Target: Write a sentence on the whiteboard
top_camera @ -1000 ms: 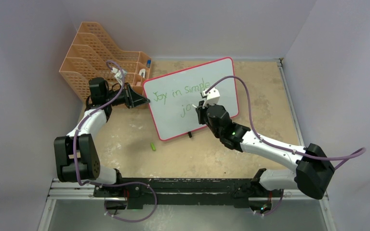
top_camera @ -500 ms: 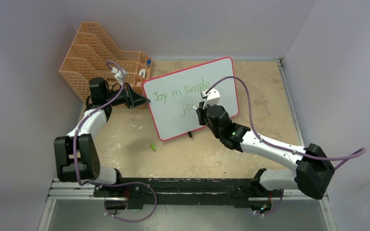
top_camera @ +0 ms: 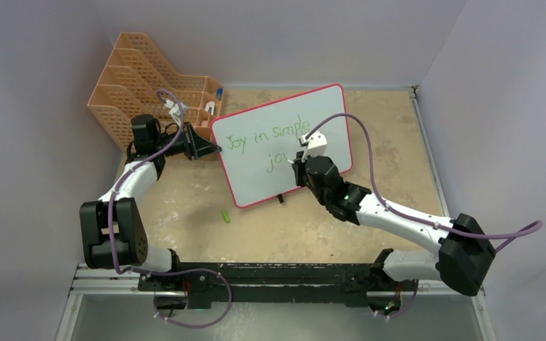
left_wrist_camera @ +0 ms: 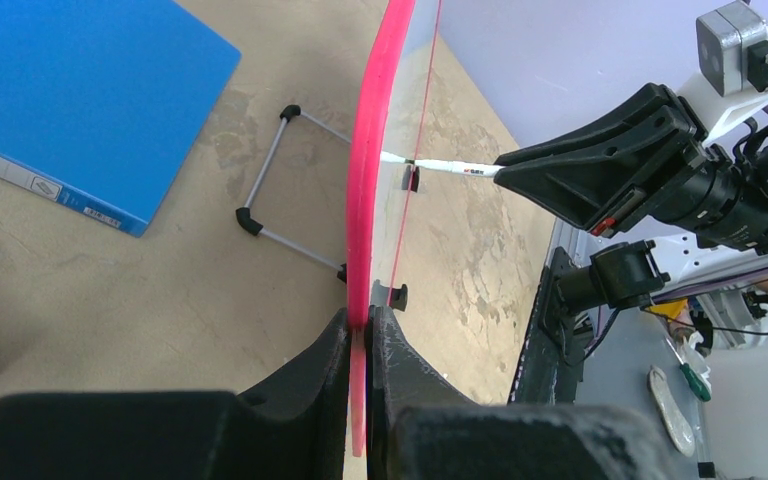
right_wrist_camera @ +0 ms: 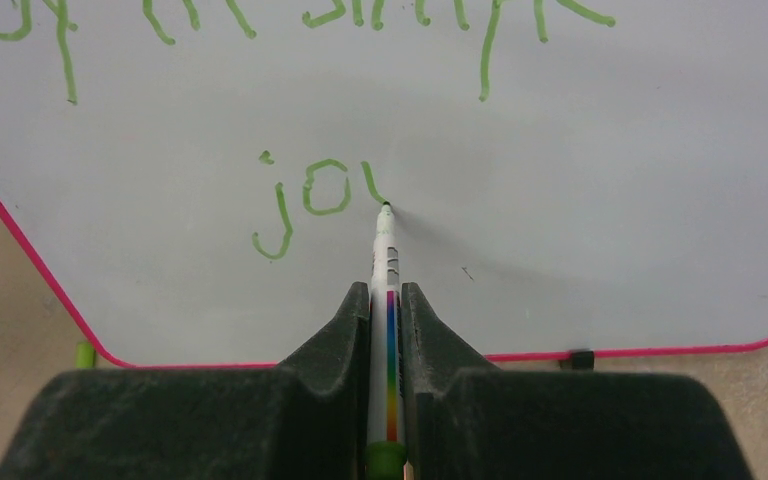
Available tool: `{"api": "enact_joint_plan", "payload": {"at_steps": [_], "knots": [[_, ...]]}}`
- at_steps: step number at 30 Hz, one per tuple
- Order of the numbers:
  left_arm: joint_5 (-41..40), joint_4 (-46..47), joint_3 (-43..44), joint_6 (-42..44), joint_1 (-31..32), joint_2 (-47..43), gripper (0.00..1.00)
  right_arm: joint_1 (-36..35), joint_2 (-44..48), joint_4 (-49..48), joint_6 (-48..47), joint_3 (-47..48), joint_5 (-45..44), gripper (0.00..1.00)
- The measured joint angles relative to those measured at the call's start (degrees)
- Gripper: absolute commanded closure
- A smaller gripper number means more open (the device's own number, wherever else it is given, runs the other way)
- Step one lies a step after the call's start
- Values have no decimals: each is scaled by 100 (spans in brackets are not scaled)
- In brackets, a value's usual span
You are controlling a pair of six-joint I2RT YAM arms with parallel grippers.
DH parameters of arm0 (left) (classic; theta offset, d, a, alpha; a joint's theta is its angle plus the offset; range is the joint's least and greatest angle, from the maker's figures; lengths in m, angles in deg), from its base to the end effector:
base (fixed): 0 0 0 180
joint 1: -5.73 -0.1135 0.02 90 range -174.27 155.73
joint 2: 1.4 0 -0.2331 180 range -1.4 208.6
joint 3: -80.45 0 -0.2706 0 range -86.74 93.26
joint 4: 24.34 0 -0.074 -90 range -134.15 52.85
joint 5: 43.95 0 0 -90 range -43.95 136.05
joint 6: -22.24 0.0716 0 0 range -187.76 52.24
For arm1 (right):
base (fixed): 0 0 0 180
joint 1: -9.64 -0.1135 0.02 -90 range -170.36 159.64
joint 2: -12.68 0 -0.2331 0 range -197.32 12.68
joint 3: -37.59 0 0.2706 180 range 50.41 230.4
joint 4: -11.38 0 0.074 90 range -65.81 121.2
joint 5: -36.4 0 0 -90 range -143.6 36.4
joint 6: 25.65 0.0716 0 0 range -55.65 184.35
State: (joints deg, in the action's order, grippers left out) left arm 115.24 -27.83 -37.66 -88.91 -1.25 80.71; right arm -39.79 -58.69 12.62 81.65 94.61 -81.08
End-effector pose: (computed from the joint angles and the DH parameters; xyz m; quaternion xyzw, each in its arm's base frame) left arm 0.3386 -0.0260 0.2109 0.1336 0.7440 -0.5273 0.3880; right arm 0.2463 0.2369 0.2304 -0.0761 0.7832 0.1650 0.5946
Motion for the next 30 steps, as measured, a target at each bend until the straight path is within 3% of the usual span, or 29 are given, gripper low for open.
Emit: {"api": "enact_joint_plan", "payload": {"at_steps": [30], "knots": [[20,0,0,0,0,-4,100,151,238,-57,-92,-42,-2,100]]}}
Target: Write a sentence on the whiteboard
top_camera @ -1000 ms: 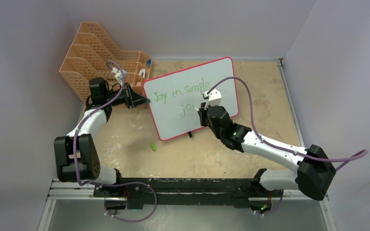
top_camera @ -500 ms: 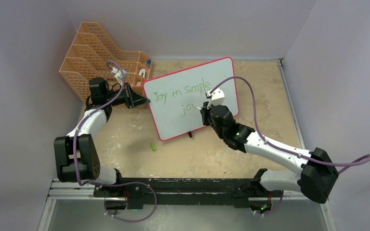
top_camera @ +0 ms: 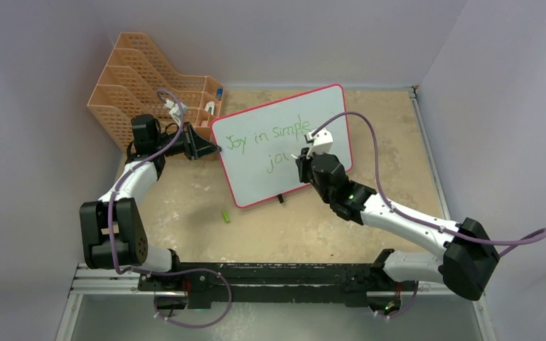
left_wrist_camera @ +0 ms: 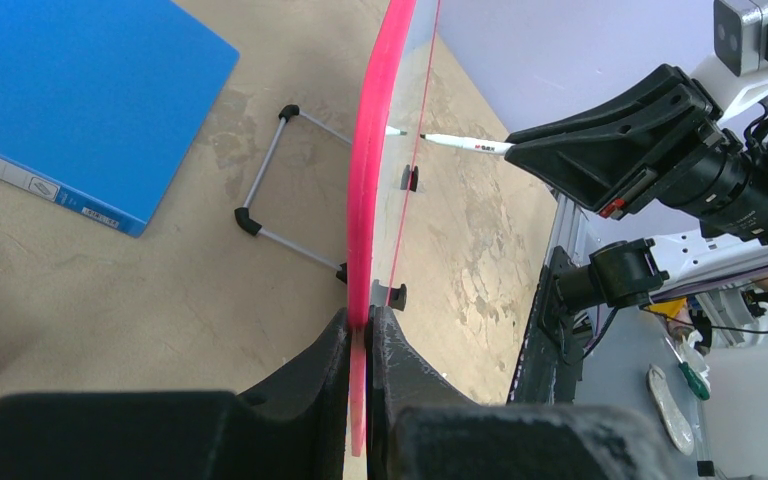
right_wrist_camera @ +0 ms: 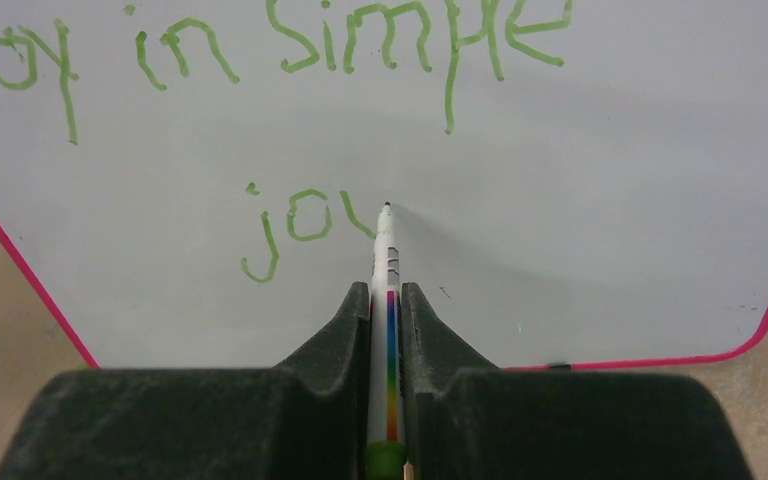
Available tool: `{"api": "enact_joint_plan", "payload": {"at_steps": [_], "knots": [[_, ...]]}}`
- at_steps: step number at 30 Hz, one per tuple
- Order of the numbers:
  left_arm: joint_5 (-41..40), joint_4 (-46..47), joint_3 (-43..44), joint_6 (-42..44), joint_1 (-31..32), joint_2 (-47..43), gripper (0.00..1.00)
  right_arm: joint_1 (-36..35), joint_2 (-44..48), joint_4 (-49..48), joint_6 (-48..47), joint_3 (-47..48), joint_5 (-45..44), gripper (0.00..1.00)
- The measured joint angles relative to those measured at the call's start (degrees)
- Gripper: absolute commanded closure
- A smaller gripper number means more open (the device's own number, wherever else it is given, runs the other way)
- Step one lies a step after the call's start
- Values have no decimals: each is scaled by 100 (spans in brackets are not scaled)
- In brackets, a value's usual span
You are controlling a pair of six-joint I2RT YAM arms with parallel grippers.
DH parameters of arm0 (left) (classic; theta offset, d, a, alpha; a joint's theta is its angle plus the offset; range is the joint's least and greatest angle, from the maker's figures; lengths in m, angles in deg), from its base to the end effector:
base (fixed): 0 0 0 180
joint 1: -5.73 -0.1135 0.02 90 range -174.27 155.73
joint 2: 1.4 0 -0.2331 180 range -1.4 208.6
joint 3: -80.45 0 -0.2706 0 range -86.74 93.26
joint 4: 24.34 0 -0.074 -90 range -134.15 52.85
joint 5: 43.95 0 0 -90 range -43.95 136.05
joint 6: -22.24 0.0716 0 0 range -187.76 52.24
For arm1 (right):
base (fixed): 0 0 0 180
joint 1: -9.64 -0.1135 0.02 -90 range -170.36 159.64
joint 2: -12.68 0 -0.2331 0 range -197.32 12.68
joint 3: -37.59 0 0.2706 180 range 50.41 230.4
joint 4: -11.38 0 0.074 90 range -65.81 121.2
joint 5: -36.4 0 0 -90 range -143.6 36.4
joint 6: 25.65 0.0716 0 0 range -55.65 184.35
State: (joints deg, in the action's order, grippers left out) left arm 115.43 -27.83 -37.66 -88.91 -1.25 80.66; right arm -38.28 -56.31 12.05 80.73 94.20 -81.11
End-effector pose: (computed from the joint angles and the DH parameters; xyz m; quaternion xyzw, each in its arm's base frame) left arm 0.3384 -0.0261 0.2112 0.1348 0.7433 -0.5282 0.3877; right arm 0.2488 0.2262 0.2420 -0.0643 0.7720 0.1640 0.6107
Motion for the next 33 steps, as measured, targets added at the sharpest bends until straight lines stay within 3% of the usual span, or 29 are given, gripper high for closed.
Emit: {"api": "enact_joint_plan", "payload": {"at_steps": [33], "knots": [[-17,0,0,0,0,0,100,74,-151,-98,-52,13,46,100]]}}
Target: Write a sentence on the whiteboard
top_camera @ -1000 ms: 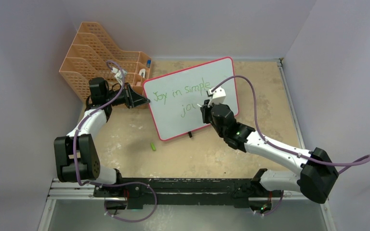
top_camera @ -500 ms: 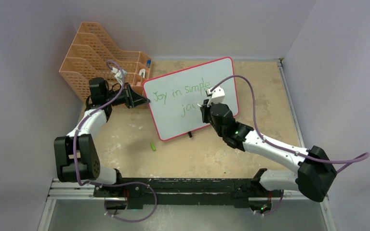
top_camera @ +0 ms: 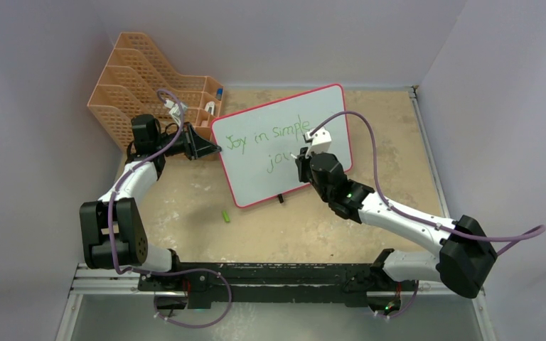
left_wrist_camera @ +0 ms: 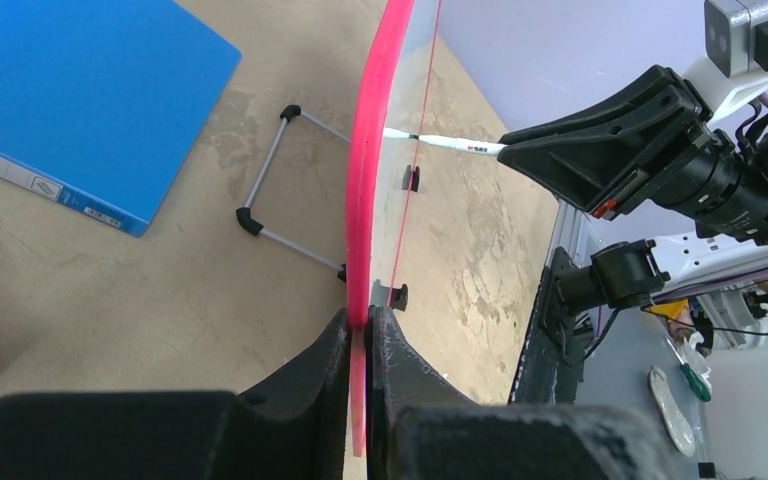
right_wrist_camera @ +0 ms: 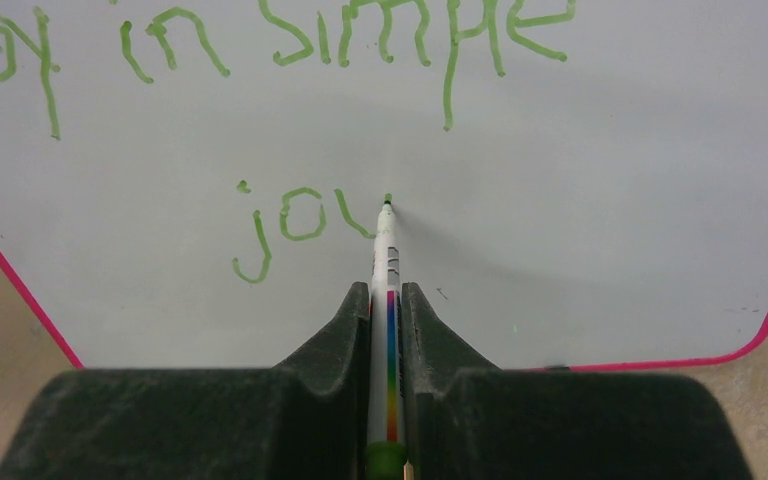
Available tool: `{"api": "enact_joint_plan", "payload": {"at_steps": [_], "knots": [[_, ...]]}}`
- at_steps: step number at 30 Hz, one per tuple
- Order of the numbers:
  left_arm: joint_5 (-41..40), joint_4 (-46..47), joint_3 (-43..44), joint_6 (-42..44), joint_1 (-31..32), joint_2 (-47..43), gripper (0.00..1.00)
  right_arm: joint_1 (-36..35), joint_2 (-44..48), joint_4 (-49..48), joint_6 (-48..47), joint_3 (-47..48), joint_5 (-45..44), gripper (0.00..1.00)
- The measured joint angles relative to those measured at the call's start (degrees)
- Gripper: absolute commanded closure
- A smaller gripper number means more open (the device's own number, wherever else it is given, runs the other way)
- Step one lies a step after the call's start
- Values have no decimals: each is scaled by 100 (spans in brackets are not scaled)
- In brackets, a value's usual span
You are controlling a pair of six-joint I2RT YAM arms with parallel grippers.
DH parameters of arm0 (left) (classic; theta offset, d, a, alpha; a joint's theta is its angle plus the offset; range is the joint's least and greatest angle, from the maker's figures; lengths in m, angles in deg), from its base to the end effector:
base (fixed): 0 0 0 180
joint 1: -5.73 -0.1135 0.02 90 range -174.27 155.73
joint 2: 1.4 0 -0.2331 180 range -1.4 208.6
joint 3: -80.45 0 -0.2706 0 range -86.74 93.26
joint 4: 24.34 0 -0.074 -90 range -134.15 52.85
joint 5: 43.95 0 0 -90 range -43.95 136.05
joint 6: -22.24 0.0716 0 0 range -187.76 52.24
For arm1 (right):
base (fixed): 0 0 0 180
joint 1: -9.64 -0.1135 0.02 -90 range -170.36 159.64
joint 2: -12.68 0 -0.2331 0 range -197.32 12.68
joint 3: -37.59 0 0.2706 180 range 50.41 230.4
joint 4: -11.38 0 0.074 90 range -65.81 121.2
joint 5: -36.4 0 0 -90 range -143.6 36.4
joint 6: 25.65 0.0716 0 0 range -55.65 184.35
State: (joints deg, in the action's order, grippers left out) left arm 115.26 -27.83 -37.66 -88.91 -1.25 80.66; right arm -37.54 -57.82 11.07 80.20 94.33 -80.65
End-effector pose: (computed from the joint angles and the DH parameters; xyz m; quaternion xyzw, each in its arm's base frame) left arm 0.3385 -0.0260 0.2112 0.1340 0.7438 -0.5273 0.3883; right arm 0.2543 0.2265 0.2368 -0.0666 0.7740 0.1583 0.6094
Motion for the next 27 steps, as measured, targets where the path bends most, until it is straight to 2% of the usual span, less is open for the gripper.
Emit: {"api": "enact_joint_plan", "payload": {"at_steps": [27], "knots": [[-2,0,0,0,0,0,100,-2,0,420,127,0,407,100]]}}
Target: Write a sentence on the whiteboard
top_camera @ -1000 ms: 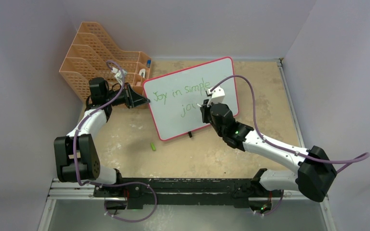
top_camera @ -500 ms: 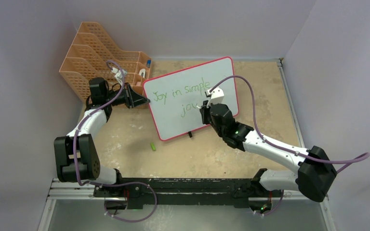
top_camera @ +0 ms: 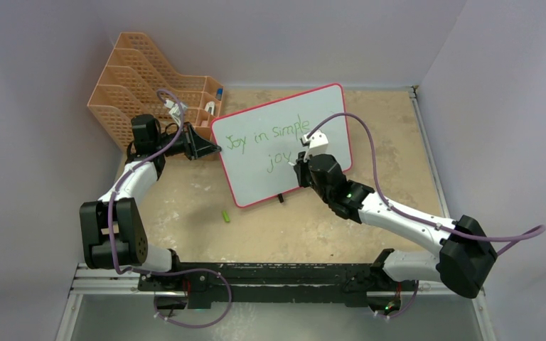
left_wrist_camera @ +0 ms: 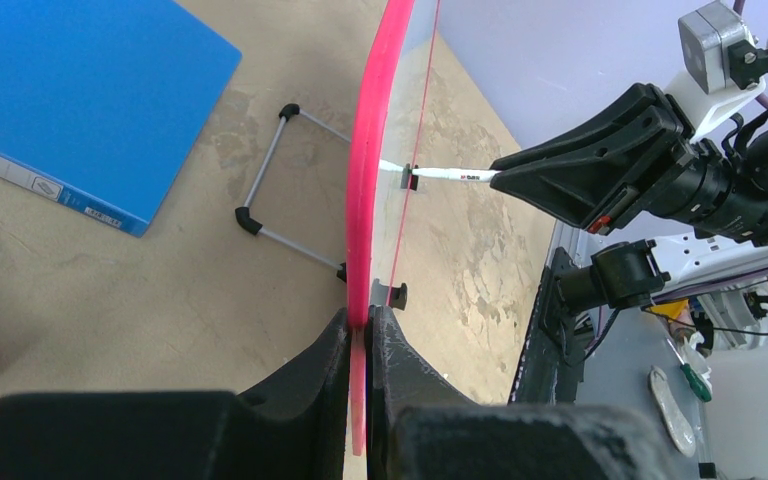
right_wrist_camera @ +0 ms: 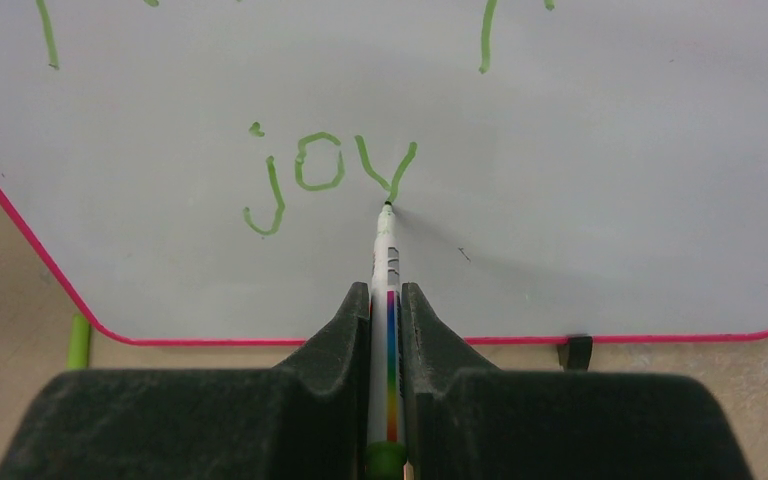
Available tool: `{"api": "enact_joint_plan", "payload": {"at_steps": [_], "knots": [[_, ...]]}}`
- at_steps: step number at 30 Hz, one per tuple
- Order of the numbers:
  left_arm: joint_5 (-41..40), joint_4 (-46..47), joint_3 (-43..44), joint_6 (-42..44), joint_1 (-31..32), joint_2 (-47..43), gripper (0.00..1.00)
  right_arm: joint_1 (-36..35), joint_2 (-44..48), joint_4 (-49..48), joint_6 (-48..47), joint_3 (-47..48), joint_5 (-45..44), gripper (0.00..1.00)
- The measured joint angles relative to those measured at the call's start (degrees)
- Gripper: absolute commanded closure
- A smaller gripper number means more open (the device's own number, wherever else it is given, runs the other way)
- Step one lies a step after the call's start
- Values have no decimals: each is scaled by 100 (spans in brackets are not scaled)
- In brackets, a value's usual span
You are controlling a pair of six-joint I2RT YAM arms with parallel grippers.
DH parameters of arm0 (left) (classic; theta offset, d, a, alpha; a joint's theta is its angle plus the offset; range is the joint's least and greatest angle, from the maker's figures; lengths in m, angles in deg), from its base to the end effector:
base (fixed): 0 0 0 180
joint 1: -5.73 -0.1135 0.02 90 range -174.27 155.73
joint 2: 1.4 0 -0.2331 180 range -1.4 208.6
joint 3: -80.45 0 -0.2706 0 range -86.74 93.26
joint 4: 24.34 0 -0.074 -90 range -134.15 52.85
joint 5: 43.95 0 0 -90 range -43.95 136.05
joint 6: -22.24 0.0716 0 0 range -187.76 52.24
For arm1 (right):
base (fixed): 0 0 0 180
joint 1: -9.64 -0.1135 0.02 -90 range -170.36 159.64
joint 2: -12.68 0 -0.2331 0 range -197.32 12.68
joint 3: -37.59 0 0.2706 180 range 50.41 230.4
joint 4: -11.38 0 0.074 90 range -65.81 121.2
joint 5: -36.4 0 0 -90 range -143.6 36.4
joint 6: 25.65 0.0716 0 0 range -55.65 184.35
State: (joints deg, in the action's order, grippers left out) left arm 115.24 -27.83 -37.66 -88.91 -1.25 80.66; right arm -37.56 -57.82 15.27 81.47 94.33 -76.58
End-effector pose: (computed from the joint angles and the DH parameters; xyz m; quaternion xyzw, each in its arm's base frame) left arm 0.3386 -0.0260 0.2112 0.1339 0.7439 -0.5272 0.3883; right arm 0.2504 0.2293 0.2264 -0.0917 0.7945 0.1718 0.5753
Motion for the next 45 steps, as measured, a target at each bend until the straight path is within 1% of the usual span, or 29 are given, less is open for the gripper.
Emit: {"api": "enact_joint_plan", "payload": {"at_steps": [17,28,36,40,45], "knots": [[2,0,0,-2,0,-2,100,-85,-39,234,90,-22,299,100],[7,0,0,-2,0,-2,100,-90,-13,398,170,-22,343,100],[7,0,0,-2,0,-2,100,-44,553,516,201,-22,57,100],[9,0,0,-2,0,-2,100,195,769,380,216,-24,-120,100],[9,0,0,-2,0,-2,100,378,802,120,219,-37,-199,100]]}}
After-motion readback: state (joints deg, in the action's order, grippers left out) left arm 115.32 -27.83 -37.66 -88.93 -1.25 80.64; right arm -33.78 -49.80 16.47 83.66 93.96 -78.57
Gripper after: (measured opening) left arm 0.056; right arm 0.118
